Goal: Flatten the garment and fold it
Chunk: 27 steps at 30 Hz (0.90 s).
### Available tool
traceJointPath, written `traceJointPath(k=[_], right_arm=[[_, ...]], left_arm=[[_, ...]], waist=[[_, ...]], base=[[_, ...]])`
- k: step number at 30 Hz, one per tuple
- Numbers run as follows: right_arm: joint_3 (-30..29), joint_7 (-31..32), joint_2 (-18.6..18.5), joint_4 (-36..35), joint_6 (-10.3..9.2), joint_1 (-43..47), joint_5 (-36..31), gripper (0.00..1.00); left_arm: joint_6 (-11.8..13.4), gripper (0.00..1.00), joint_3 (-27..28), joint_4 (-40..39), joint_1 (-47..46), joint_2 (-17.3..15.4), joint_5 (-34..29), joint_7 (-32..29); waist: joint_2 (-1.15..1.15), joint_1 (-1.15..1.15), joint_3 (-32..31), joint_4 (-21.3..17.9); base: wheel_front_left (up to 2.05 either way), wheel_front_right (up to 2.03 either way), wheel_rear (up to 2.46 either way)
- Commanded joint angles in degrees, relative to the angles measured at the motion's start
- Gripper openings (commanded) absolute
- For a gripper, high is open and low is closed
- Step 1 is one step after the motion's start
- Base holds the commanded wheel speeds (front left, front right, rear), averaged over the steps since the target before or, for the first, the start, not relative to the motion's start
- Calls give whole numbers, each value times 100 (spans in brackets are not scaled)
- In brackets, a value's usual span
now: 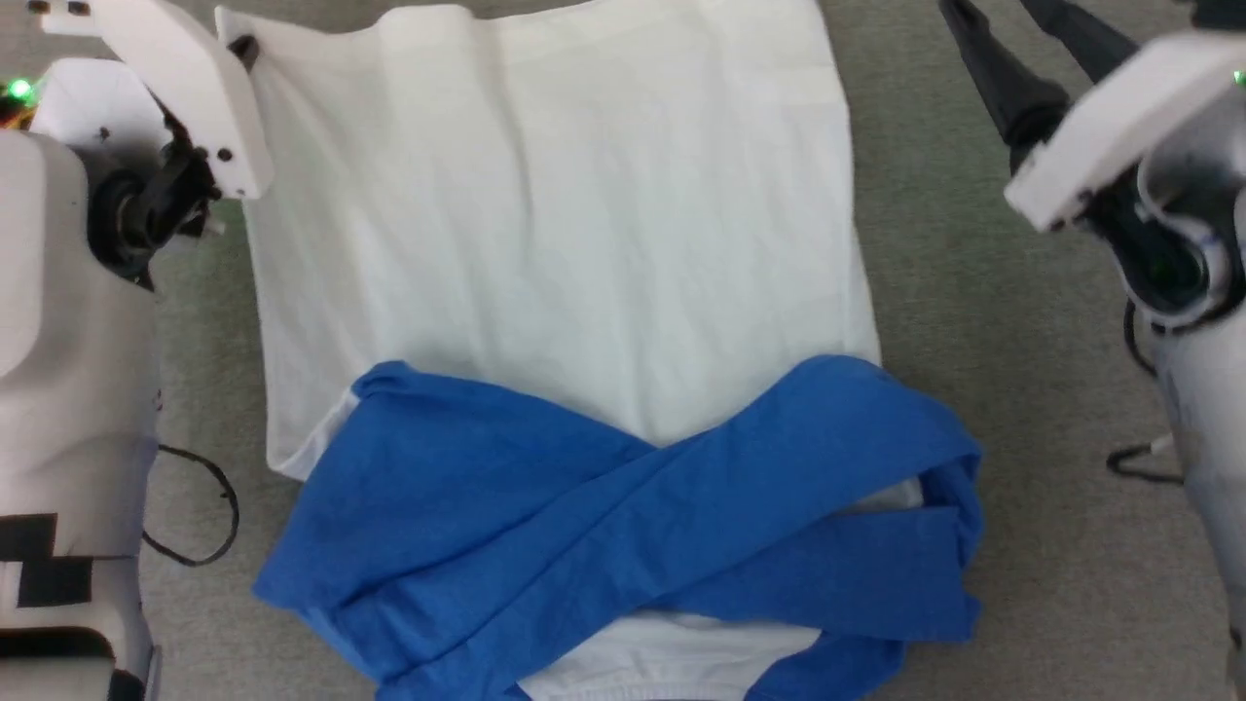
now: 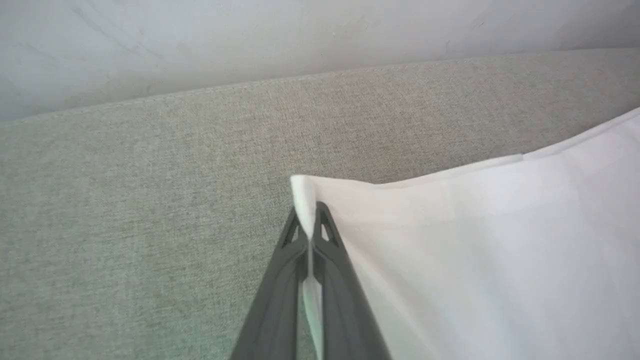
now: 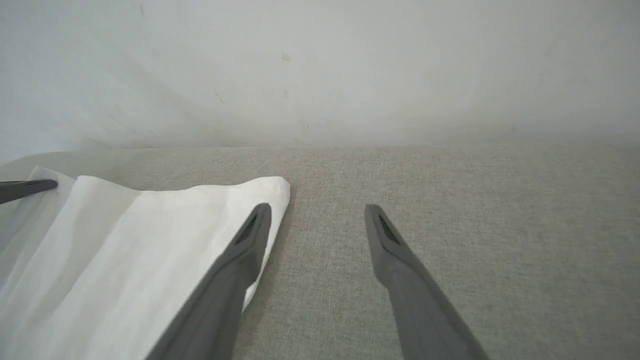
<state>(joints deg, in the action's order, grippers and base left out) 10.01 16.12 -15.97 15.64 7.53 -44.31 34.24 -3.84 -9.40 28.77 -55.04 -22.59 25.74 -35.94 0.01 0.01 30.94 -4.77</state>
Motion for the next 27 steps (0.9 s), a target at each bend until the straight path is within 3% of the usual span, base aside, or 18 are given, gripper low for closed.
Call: traceJointPath(k=[1,9,16,17,18,19,23,27], right_arm=[[177,178,-52,382,-4,-433,95,100],[1052,911,-254,2122,-4,-1930,98,100],[1737,1591,-333,3171,-4,-2520,133,100],[1852,1818,-342,3291,-4,-2549,168,58],[1944,2039,-359,3400,-4,-2573,205,25],[2013,2258,-364,3494,-4,-2591,264,0],[2257,2602,-412,3484,-4,-2662,433,0],[2441,1776,-731,3080,-4,-2835,236,0]], left_arm=[[-29,0,-25,-111,-59,93,54,110],[-169,0,-230,-424,-275,440,173,500],[-243,0,-353,-485,-355,566,256,802],[-251,0,-368,-473,-350,569,267,833],[-258,0,-377,-459,-342,571,282,864],[-265,0,-388,-441,-335,568,295,892],[-289,0,-416,-329,-303,528,348,986],[-304,0,-402,-263,-325,418,324,1249]], waist=[[-1,-1,142,374],[-1,-1,474,947],[-1,-1,629,1197],[-1,-1,623,1208],[-1,-1,614,1215],[-1,-1,603,1219],[-1,-1,511,1173],[-1,-1,358,1106]], base=[[0,0,0],[0,0,0],[0,0,0],[0,0,0],[0,0,0],[0,0,0],[0,0,0],[0,0,0]])
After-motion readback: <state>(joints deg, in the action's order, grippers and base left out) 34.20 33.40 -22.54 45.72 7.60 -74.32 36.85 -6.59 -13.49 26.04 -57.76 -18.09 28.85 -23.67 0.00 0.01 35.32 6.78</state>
